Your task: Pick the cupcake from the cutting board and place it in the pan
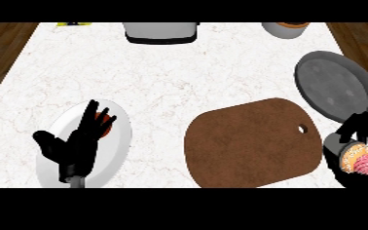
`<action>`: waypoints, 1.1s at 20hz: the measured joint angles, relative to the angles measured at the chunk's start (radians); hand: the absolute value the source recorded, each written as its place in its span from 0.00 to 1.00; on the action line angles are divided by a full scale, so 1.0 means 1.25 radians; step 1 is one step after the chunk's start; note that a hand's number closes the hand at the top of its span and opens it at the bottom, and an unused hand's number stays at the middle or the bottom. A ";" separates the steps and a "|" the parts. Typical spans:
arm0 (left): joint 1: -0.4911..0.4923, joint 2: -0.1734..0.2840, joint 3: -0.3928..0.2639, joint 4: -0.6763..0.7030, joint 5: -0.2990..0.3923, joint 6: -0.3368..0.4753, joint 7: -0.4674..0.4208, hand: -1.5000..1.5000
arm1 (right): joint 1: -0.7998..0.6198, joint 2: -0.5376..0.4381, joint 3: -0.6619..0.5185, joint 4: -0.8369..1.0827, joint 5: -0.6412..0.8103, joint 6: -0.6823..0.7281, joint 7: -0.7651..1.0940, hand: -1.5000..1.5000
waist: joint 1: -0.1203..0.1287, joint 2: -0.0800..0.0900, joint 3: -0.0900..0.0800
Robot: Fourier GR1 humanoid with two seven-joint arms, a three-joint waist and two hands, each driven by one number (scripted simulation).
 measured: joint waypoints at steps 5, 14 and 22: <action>-0.013 -0.007 -0.001 -0.004 -0.009 0.012 0.028 0.50 | -0.128 0.012 -0.047 0.175 -0.015 -0.011 -0.044 1.00 | 0.006 0.002 -0.001; -0.022 -0.013 -0.003 0.000 -0.019 0.000 0.024 0.50 | -0.395 0.004 -0.101 0.637 0.044 -0.116 -0.201 1.00 | 0.026 0.008 0.001; -0.029 -0.016 -0.008 -0.002 -0.022 -0.011 0.024 0.50 | -0.589 -0.004 -0.167 1.046 0.037 -0.196 -0.377 1.00 | 0.047 0.017 0.003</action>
